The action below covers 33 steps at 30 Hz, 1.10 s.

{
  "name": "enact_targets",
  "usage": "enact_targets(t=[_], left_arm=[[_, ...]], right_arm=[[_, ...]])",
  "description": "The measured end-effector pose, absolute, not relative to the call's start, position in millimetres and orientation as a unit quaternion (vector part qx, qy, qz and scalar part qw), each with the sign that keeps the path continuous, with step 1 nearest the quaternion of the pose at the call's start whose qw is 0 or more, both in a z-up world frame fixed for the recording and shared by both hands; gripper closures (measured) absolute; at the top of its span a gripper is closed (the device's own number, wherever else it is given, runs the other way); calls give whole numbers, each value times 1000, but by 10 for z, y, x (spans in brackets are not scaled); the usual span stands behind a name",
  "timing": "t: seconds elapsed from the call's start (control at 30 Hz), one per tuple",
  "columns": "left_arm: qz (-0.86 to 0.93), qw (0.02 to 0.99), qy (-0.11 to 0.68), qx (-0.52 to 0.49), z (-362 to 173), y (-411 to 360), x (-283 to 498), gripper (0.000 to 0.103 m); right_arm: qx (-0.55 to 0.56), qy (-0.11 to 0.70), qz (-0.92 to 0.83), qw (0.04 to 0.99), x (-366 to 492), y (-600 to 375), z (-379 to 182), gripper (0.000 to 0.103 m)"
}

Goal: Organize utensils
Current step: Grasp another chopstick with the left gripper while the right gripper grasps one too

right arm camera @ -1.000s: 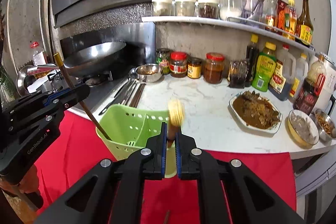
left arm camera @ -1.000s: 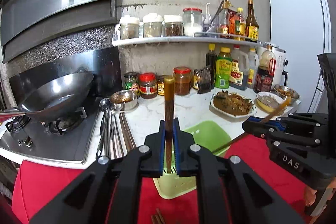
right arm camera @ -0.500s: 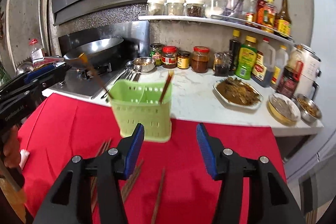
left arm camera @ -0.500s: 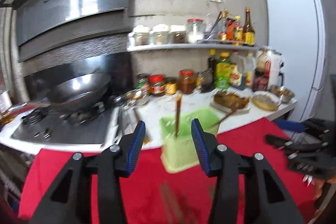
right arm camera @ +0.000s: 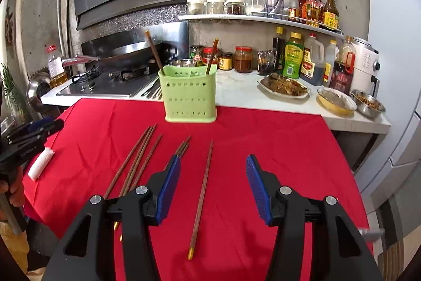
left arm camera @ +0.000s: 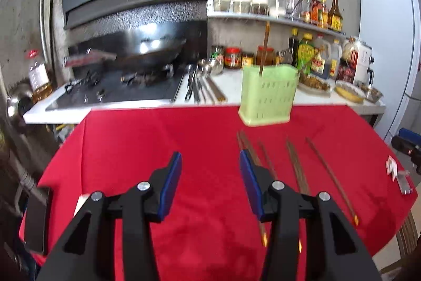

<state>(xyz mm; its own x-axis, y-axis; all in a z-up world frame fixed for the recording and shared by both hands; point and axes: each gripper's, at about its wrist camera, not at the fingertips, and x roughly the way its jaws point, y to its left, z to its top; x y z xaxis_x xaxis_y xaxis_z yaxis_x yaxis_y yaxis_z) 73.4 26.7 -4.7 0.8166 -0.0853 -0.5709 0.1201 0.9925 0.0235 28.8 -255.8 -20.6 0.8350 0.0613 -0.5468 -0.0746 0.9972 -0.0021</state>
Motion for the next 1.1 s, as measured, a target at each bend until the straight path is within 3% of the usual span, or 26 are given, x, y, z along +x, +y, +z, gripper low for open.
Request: enact_targets(t=[0.23,0.27,0.33,0.43,0.5,1.1], left_arm=[[-56,938,341,31,-349,237,374,58],[-58,937,345,29,-390,230,339,58],[-73,932,355,21,-490,211,298,58],[-102,922,372,16,-666,140,325,62],[-122,916,382,13,-758,89,347,72],[-147,891,428,29,-1121,-273,564,72]], right_arm=[[-3,301,24,953,-48,-2524,-478,51],[-6,303,22,953,-76,-2509,-514,55],[-9,311,22,950,-128,-2467,-626,74],[-7,334,41,942,-92,-2406,-832,83],[-8,344,43,938,-43,-2366,-939,83],[22,385,43,922,159,-2382,-1363,80]])
